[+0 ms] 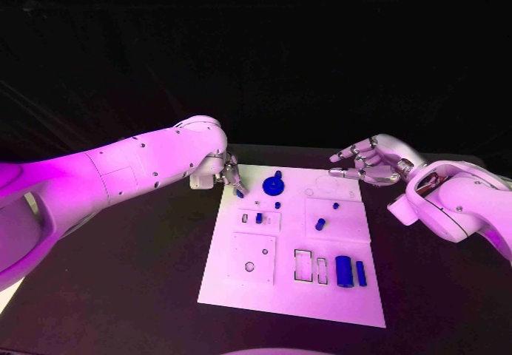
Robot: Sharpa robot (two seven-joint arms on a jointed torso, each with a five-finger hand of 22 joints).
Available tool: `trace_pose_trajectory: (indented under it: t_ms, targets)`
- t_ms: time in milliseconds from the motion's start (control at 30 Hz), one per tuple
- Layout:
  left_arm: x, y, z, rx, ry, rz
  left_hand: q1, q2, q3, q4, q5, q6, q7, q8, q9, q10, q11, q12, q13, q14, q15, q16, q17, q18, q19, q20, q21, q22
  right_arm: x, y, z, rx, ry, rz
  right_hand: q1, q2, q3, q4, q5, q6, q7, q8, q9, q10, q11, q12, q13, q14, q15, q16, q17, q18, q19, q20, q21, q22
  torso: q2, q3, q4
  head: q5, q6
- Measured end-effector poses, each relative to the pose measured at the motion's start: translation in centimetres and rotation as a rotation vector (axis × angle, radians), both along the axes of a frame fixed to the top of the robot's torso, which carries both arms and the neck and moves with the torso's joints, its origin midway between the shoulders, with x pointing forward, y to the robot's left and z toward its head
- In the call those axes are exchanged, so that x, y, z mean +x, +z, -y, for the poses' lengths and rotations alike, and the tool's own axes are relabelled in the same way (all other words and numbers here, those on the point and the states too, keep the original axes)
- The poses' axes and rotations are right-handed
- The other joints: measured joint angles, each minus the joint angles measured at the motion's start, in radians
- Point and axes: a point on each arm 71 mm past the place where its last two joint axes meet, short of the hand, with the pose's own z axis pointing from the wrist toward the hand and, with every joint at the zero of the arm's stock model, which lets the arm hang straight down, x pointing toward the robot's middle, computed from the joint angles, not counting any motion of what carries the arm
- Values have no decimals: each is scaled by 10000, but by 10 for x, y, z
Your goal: Assemble the parts on the task board
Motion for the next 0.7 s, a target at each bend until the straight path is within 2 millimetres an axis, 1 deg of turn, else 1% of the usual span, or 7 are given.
trace_pose_trajectory:
  t_ms: [67, 100, 133, 200, 267, 433, 700]
  targets:
    - [0, 0, 0, -16, -19, 0, 100, -100, 235, 221, 15, -17, 18, 45, 37, 0, 0, -21, -40, 0, 0, 0, 0, 1, 0, 0, -56, 0, 0, 0, 0, -2, -2, -2, 0, 0, 0, 0, 0, 0, 0, 0, 0, 0, 0, 0, 0, 0, 0, 0, 0, -1, 0, 0, 0, 0, 0, 0, 0, 0, -3]
    - [0, 0, 1, -26, -29, -1, 105, -105, 344, 326, 15, -17, 19, 74, 116, 0, 0, -25, -61, 0, 0, 0, 0, 0, 0, 0, -56, 0, 0, 0, 0, -3, -3, -3, 0, 0, 0, 0, 0, 0, 0, 0, 0, 0, 0, 0, 0, 0, 0, 0, -1, 0, 0, 0, 0, 0, 0, 0, 0, 0, -7]
    - [-1, -1, 1, -39, -41, -1, 155, -157, 515, 492, 15, -26, 27, 120, 133, 0, 0, -43, -81, 0, 0, 0, 0, 1, 0, 0, -56, -1, 0, 0, 0, -4, -4, -4, 0, 0, 0, 0, 0, 0, 0, 0, 0, 0, 0, 0, 0, 0, 0, 0, 0, 0, 0, 0, 0, 0, -1, 0, 1, -1, -9]
    - [-1, -1, 1, -81, -75, 7, 160, -176, 643, 618, 15, -35, 36, 175, 179, -1, 1, -55, -70, 0, 0, 0, -1, 1, 0, 0, -56, -1, 1, 0, 0, -6, -10, -5, 0, 0, 0, 0, 0, 0, 0, 0, 0, 0, 0, 0, 0, 0, 0, 0, -1, 0, 0, 0, 0, 0, -3, 2, 1, -3, -13]
    - [-2, 0, 2, -134, -110, 24, 46, -291, 745, 703, 15, -39, 40, 207, 282, -2, 2, -57, -47, 1, 0, 0, -1, 1, 0, 0, -59, -1, 1, 0, 0, -9, -17, -7, 0, 0, -29, -29, 0, 0, 0, 0, 0, 0, 0, 0, 1, 0, 0, 0, -1, 0, 0, 0, 0, 0, -4, 3, 1, -4, -17]
    - [-7, 1, 0, -357, -191, 139, -169, -505, 1110, 555, 15, -51, 53, 272, 387, 1, -1, -79, -12, 0, 0, 0, -1, 1, 0, 0, -95, -2, 1, -1, 1, -15, -29, -13, 0, 0, -29, -29, 0, 0, 0, 0, 0, 0, 0, 0, 1, 0, 0, 0, -2, 0, 0, 0, 0, 0, -5, 3, 1, 2, -18]
    - [-25, 7, -2, -756, -446, 405, -248, -583, 1226, 504, 13, -53, 57, 317, 410, 10, -10, -78, -15, 0, 0, 0, -2, 1, 0, 1, -95, -2, 2, -1, 2, -26, -46, -6, 0, 0, -29, -29, 0, 0, 0, 0, 0, 0, 0, 0, 1, 0, 0, 0, -2, 0, 0, 0, 0, 1, -12, 9, 11, 18, -16]
